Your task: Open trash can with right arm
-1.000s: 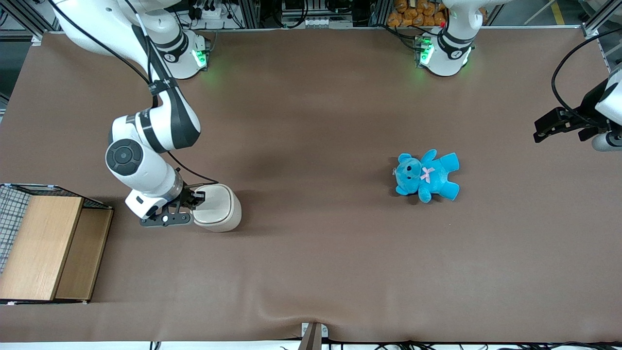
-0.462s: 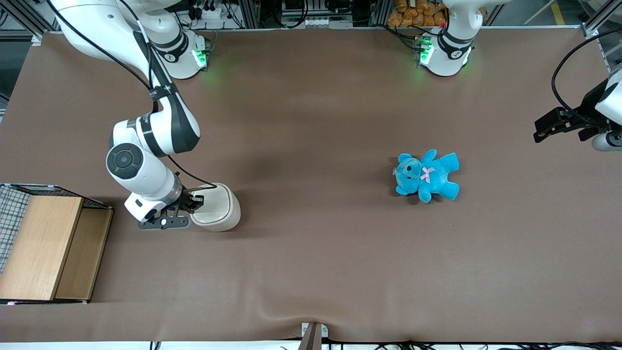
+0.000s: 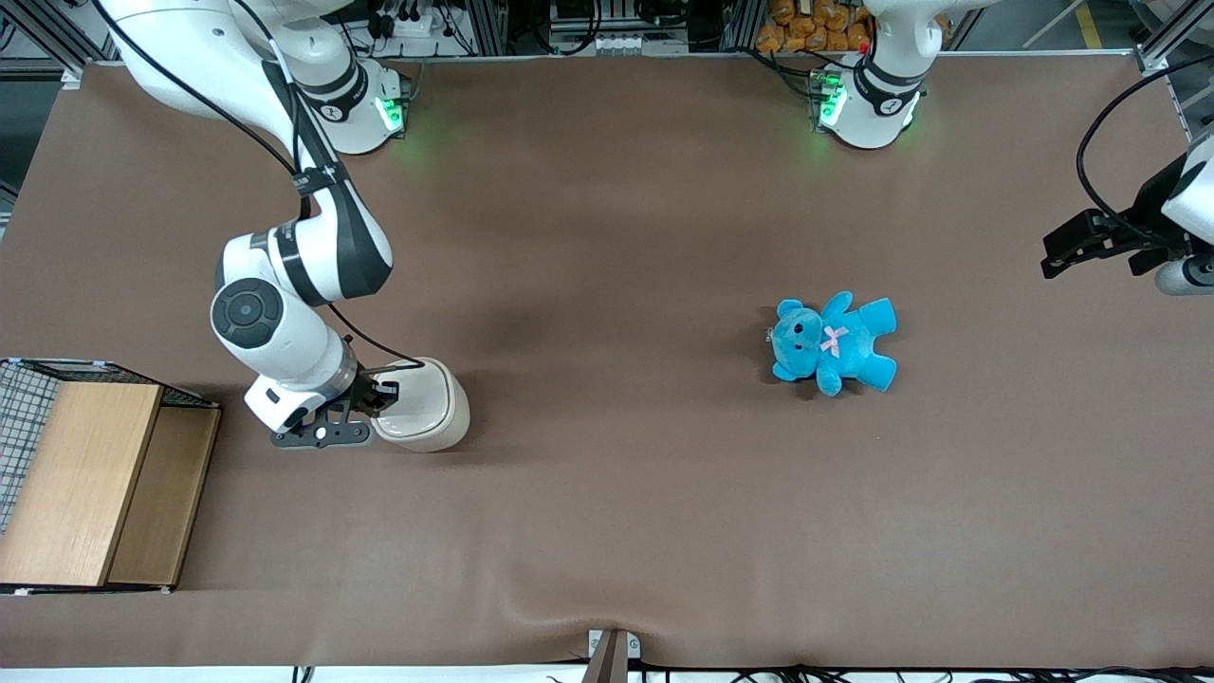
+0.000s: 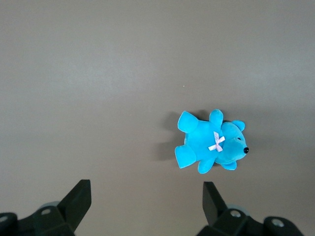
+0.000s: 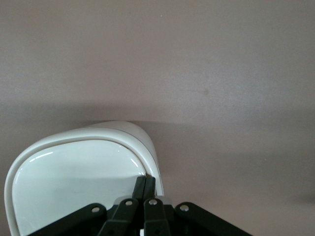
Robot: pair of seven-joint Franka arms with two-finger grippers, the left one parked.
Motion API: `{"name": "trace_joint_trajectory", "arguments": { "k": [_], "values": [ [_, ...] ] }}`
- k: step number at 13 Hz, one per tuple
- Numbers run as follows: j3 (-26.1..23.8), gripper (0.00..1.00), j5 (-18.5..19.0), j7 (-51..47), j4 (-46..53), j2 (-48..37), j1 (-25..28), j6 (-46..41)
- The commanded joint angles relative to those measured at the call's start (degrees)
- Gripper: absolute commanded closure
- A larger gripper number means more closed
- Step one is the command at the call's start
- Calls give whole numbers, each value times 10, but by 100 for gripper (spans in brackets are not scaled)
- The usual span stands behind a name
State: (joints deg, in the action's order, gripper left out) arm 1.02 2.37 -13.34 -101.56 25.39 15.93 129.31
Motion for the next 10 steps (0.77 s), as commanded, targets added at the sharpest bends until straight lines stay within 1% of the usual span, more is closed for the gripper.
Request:
{"name": "trace_joint_trajectory", "arguments": {
  "k": [1, 6, 8, 10],
  "values": [
    [4, 100, 12, -29, -2, 17, 16, 17],
    [4, 100, 16, -31, -2, 26, 23, 17],
    [3, 100, 11, -30, 9, 19, 21, 4],
    [0, 100, 2, -30, 58, 14, 19, -70]
  ]
}}
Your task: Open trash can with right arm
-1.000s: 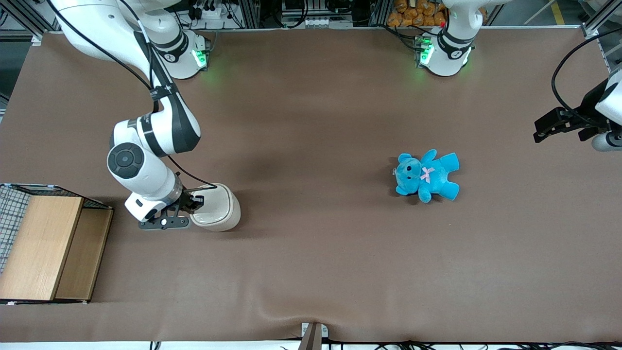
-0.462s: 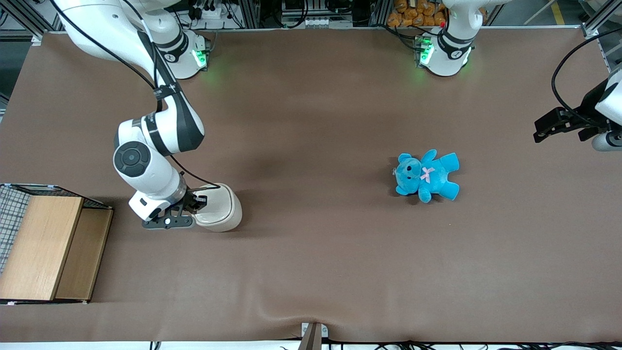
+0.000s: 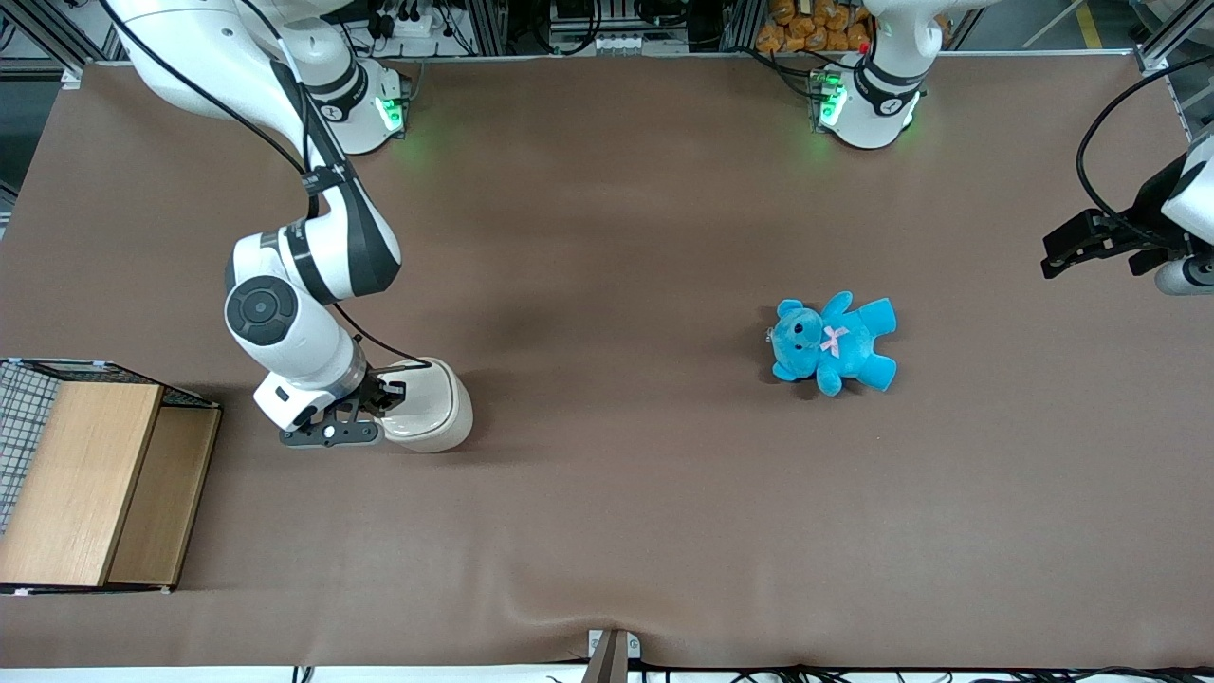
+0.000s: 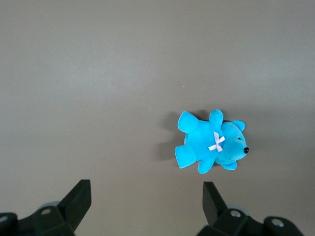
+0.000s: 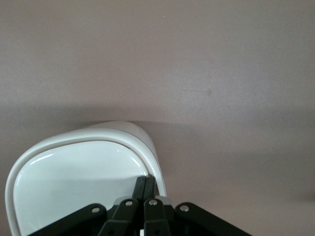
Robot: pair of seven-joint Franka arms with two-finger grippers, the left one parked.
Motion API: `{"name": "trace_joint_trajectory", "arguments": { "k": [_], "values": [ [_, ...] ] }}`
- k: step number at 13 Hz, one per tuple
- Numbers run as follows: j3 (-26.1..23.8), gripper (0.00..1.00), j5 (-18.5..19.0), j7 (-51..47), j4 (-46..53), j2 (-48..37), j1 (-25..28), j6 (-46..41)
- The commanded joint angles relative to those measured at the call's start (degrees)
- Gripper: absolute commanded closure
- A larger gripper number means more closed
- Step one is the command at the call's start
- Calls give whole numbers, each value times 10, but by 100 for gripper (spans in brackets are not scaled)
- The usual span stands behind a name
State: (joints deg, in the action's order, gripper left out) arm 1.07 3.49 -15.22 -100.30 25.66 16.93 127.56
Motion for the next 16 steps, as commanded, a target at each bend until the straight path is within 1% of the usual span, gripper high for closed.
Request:
{"name": "trace_joint_trajectory", "arguments": {
  "k": [1, 2, 3, 5, 7, 8, 9, 10, 11, 12, 14, 16],
  "values": [
    [-2, 91, -20, -11, 74, 11, 9, -93],
    [-5, 74, -28, -10, 100, 8, 8, -129],
    [-15, 67, -30, -10, 117, 2, 6, -156],
    [-26, 57, -31, -10, 141, -12, -4, -196],
    [-27, 53, -34, -9, 162, -30, -8, -238],
    [-27, 46, -38, -8, 169, -39, -12, -250],
    [-25, 37, -37, -5, 175, -53, -12, -253],
    [-23, 23, -33, -3, 179, -68, -17, -254],
    [-22, 3, -38, -2, 179, -83, -31, -264],
    [-22, 0, -43, -3, 179, -109, -37, -276],
    [-24, 0, -47, -3, 179, -144, -37, -288],
    [-24, 0, -47, -3, 179, -176, -52, -318]
  ]
}}
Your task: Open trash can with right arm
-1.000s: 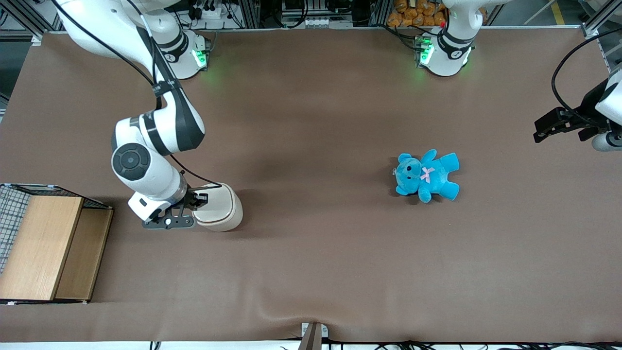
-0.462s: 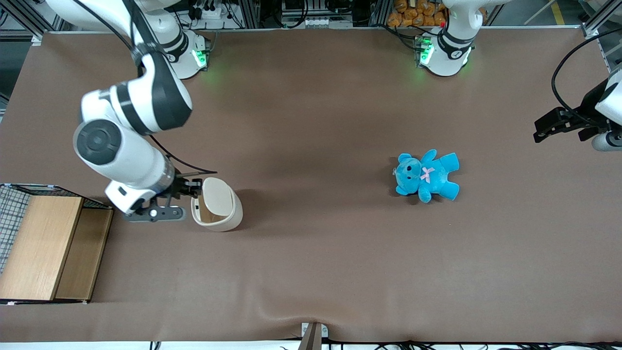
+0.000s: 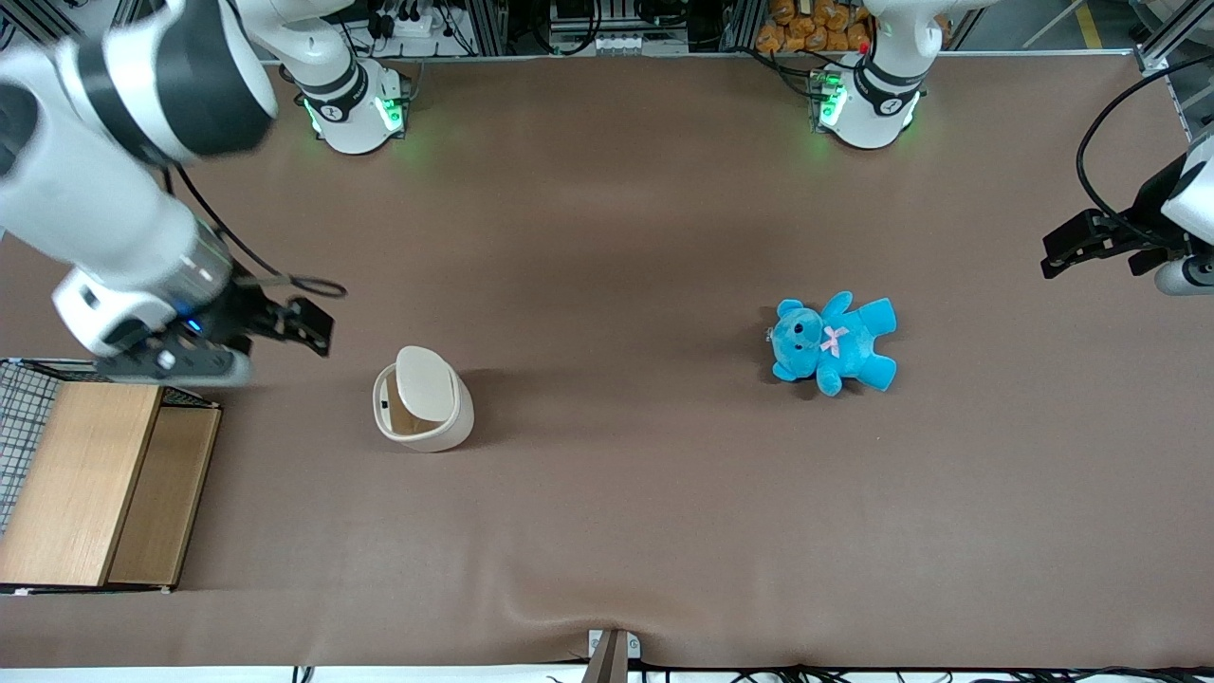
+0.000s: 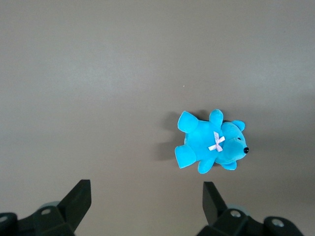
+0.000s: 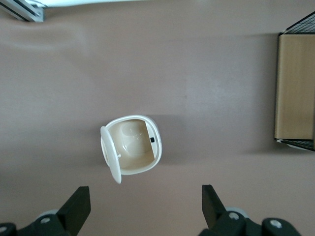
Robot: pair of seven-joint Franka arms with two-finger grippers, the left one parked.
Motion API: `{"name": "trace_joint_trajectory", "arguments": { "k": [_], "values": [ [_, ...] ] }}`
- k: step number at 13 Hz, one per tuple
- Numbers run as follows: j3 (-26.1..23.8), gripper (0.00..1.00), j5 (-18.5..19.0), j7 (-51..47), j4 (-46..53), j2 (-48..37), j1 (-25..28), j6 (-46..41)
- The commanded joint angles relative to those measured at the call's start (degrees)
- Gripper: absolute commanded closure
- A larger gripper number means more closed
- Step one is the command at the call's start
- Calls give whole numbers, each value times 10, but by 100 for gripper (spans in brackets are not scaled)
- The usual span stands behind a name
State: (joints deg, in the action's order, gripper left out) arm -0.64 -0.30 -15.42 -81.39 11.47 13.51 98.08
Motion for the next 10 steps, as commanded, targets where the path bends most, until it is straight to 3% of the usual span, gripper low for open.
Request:
{"name": "trace_joint_trajectory", "arguments": {
  "k": [1, 4, 10],
  "values": [
    [0, 0, -8, -1, -10, -53, -21, -45],
    [45, 0, -18, 7, -10, -89, -29, -85],
    [50, 0, -16, 145, -79, -145, -70, -98]
  ]
}}
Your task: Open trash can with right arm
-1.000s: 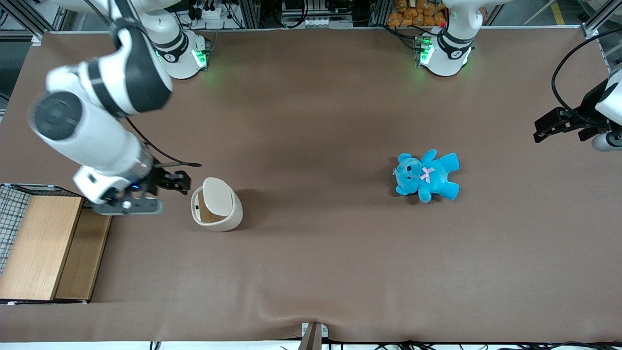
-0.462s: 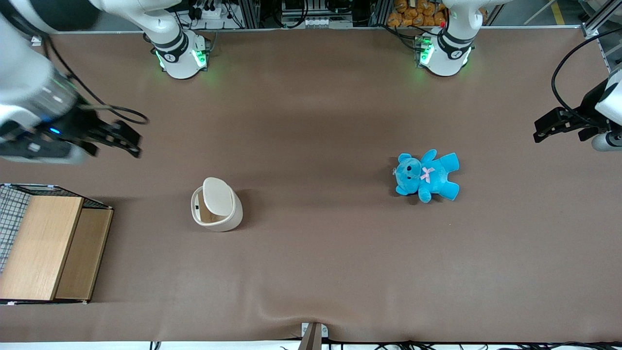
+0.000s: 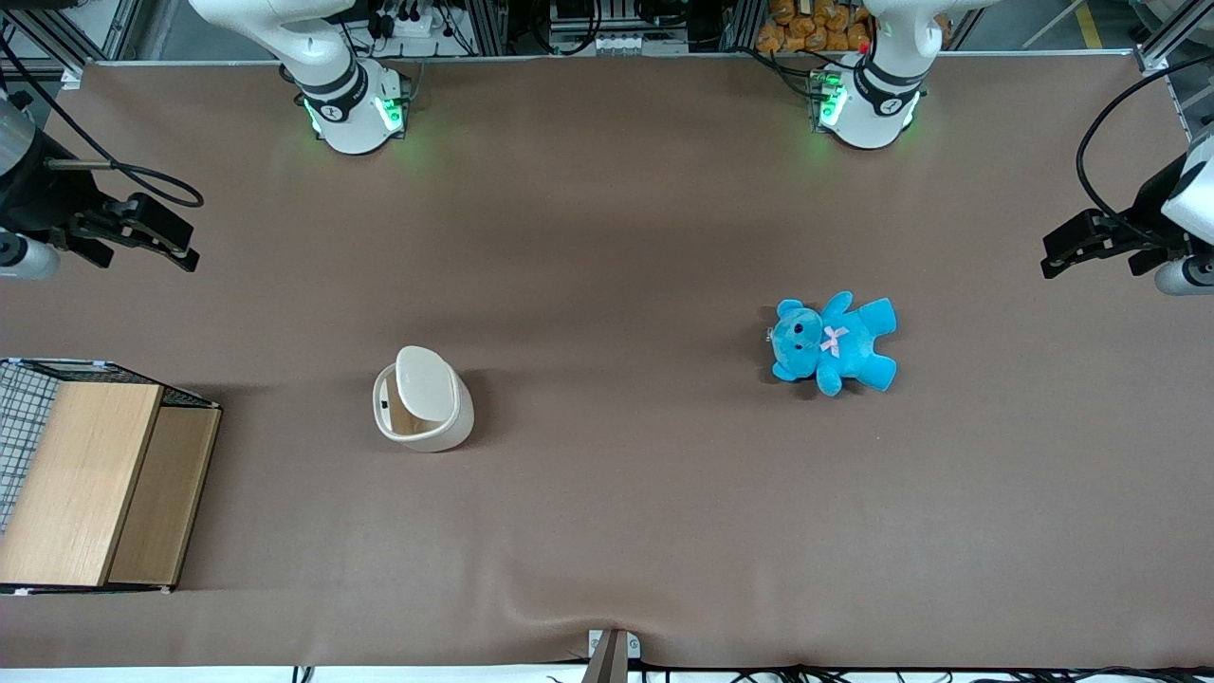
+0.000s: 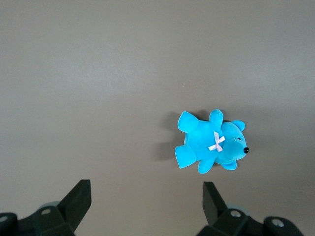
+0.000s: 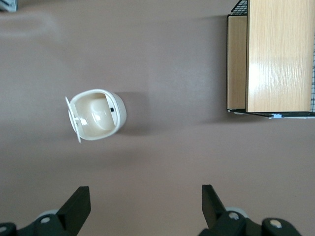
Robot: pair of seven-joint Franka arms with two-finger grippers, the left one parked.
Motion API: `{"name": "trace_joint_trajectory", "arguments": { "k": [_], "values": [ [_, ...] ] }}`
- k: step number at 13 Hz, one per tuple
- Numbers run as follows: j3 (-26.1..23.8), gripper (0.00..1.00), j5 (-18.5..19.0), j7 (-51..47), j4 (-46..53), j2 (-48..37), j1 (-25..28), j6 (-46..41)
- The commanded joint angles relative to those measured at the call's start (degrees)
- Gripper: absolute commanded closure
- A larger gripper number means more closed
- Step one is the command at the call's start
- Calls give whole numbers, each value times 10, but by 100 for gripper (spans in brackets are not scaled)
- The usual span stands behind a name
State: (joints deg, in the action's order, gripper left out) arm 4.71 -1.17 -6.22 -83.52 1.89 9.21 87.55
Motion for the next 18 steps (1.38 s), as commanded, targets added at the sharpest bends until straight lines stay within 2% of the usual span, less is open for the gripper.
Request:
{"name": "trace_joint_trajectory", "arguments": {
  "k": [1, 4, 7, 18],
  "values": [
    [-3, 0, -6, 56, -73, -66, -29, 8],
    [-3, 0, -3, 61, -81, -74, -30, 11],
    [1, 0, 20, 63, -82, -77, -10, 32],
    [8, 0, 21, 60, -112, -87, -2, 39]
  ]
}}
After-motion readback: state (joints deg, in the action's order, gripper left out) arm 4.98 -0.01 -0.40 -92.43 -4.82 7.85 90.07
